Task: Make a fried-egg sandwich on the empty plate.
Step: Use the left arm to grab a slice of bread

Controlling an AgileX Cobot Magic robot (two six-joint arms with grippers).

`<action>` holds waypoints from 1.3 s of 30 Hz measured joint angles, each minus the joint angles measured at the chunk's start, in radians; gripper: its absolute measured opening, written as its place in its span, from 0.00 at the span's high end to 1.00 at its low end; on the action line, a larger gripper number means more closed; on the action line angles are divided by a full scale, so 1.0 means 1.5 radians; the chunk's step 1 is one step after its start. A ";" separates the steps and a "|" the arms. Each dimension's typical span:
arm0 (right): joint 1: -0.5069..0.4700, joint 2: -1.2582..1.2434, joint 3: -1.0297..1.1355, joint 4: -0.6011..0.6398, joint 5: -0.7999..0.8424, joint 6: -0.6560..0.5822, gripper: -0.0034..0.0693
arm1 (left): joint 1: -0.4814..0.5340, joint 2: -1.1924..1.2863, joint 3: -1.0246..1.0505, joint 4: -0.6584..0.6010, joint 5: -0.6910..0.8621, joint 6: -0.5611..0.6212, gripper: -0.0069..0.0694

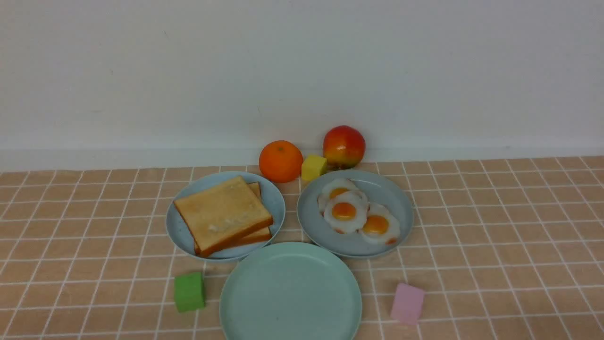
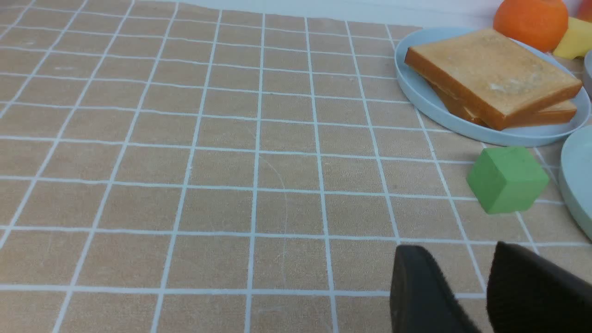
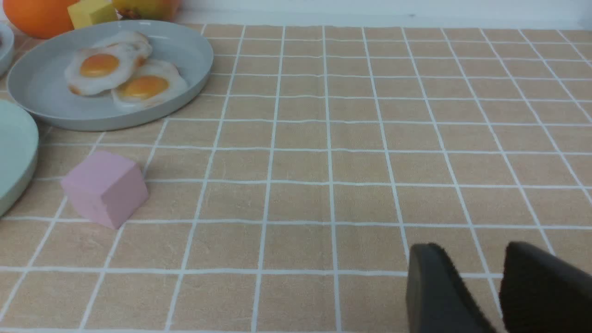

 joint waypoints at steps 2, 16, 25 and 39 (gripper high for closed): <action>0.000 0.000 0.000 0.000 0.000 0.000 0.62 | 0.000 0.000 0.000 0.000 0.000 0.000 0.60; 0.000 0.000 0.000 0.000 0.000 0.000 0.62 | 0.000 0.000 0.000 0.000 0.000 0.000 0.60; 0.000 0.000 0.000 0.000 0.000 0.000 0.62 | 0.000 0.000 0.000 0.000 0.000 0.000 0.60; 0.000 0.000 0.007 0.000 -0.049 0.000 0.62 | 0.000 0.000 0.000 0.000 -0.043 0.000 0.60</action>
